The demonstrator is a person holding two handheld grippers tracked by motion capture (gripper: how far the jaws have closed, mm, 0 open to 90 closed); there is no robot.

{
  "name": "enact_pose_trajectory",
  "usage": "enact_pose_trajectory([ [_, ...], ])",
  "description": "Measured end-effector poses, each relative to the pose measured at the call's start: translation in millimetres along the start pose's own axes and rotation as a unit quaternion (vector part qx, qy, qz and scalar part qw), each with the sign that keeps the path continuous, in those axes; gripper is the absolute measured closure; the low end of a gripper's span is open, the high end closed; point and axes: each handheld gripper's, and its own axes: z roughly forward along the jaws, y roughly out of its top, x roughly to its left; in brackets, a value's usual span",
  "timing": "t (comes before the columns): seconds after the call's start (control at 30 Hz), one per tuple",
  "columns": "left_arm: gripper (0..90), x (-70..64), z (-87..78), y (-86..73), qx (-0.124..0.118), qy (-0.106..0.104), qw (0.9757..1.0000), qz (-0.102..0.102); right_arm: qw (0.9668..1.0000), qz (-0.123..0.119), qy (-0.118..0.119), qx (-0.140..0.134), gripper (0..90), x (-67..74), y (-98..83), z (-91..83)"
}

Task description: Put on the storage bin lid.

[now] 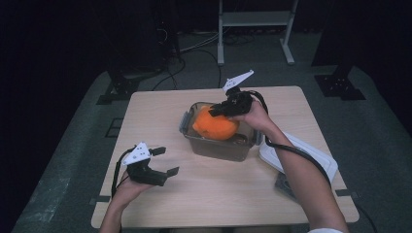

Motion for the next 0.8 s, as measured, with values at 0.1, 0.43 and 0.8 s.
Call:
enact_pose_trajectory([
  [0.1, 7.9, 0.3, -0.2, 0.0, -0.001, 0.0, 1.0, 0.0, 1.0, 0.003, 0.003, 0.0, 75.4, -1.5, -1.9, 1.9],
  [0.43, 7.9, 0.4, -0.7, -0.1, -0.002, 0.0, 1.0, -0.002, 0.9997, 0.017, 0.008, 0.013, 75.3, -6.2, -12.2, 14.9],
  [0.8, 7.9, 0.5, -1.8, 0.0, -0.005, 0.002, 1.0, -0.004, 0.9993, 0.022, 0.009, 0.027, 75.2, -8.0, -16.8, 27.2],
])
